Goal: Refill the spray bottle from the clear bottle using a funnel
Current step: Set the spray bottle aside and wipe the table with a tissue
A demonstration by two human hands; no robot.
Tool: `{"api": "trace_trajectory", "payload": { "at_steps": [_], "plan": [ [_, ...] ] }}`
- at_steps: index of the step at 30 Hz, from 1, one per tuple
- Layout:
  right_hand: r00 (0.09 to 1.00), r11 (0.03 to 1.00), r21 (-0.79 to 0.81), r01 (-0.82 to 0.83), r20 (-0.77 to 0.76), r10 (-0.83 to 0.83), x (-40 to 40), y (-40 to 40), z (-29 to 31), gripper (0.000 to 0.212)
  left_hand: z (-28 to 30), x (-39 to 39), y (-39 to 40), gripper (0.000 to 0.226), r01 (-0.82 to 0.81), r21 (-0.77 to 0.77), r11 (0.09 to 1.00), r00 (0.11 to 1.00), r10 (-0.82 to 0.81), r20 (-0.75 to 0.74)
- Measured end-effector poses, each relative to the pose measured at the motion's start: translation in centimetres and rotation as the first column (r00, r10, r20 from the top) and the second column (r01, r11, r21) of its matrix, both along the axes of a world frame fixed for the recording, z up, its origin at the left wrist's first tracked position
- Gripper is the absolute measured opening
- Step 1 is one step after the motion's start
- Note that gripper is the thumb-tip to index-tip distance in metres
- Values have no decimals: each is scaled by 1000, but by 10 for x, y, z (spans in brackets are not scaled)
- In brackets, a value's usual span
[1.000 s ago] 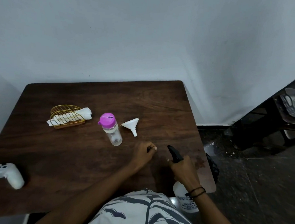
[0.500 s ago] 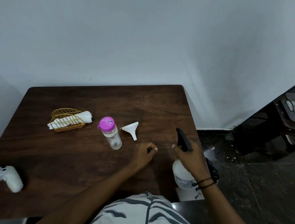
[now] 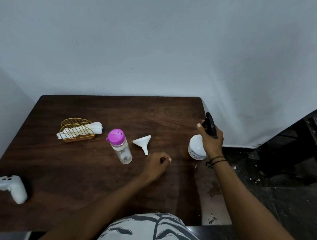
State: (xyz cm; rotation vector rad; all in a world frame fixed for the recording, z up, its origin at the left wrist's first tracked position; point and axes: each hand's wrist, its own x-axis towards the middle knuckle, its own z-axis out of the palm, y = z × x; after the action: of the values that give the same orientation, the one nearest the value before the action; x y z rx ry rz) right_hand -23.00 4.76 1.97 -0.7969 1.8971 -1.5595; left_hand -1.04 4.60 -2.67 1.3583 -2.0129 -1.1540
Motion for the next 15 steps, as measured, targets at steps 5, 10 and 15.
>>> {"api": "trace_trajectory", "payload": {
  "at_steps": [5, 10, 15],
  "plan": [
    [1000, 999, 17, -31, 4, 31, -1, -4, -15, 9, 0, -1, -3, 13, -14, 5, 1000, 1000, 14, 26],
    [998, 997, 56, -52, -21, 53, -1, -4, -25, 21, -1, -1, -5, 12, -29, 0, 1000, 999, 29, 44],
    [994, 986, 163, -41, -93, 57, 5, 8, -30, 68, 1, -2, -7, 12, -30, -15, 999, 997, 31, 76]
  ]
}}
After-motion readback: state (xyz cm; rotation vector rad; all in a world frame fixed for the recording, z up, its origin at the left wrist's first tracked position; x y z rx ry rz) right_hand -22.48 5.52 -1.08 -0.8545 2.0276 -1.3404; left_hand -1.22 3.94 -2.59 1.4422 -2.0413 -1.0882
